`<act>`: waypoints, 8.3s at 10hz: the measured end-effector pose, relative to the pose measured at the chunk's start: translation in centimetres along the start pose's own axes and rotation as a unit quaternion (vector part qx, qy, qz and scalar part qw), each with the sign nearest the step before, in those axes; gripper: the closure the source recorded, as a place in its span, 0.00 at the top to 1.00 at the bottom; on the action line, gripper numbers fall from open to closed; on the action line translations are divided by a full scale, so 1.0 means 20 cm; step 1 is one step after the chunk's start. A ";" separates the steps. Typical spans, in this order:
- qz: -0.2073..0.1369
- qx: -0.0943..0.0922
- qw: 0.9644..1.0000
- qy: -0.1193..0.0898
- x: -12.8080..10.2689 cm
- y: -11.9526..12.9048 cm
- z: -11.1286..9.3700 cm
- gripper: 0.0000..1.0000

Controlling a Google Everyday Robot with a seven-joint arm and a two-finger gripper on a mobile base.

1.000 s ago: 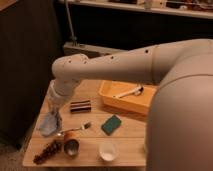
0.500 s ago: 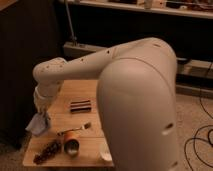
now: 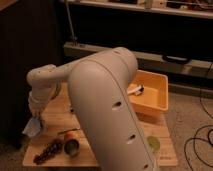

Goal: Wipe table surface with towel

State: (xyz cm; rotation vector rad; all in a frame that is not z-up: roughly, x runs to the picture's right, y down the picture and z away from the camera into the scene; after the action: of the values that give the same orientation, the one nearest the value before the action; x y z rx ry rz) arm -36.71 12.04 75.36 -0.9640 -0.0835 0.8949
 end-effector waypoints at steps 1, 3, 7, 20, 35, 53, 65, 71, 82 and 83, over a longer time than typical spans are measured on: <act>0.004 -0.005 1.000 0.007 0.00 -0.03 0.05 0.00; 0.009 -0.009 1.000 0.026 -0.02 -0.06 0.15 0.00; 0.021 -0.020 0.998 0.061 -0.13 -0.14 0.32 0.00; 0.069 -0.049 0.994 0.066 0.24 -0.64 0.00 0.00; 0.016 -0.059 0.993 0.096 -0.15 -0.35 0.23 0.00; -0.055 -0.081 0.983 0.152 0.31 -0.08 0.22 0.00; 0.060 -0.088 0.990 0.094 -0.14 -0.61 0.25 0.00; 0.061 -0.062 0.991 0.098 0.26 -0.77 0.01 0.00; -0.085 -0.091 0.982 0.144 -0.01 0.09 0.38 0.00; -0.079 -0.088 0.983 0.141 -0.06 0.08 0.39 0.00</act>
State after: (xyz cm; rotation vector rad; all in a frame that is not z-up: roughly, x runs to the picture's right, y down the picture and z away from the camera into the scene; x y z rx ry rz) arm -41.80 16.90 79.19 -1.2230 0.0029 0.6044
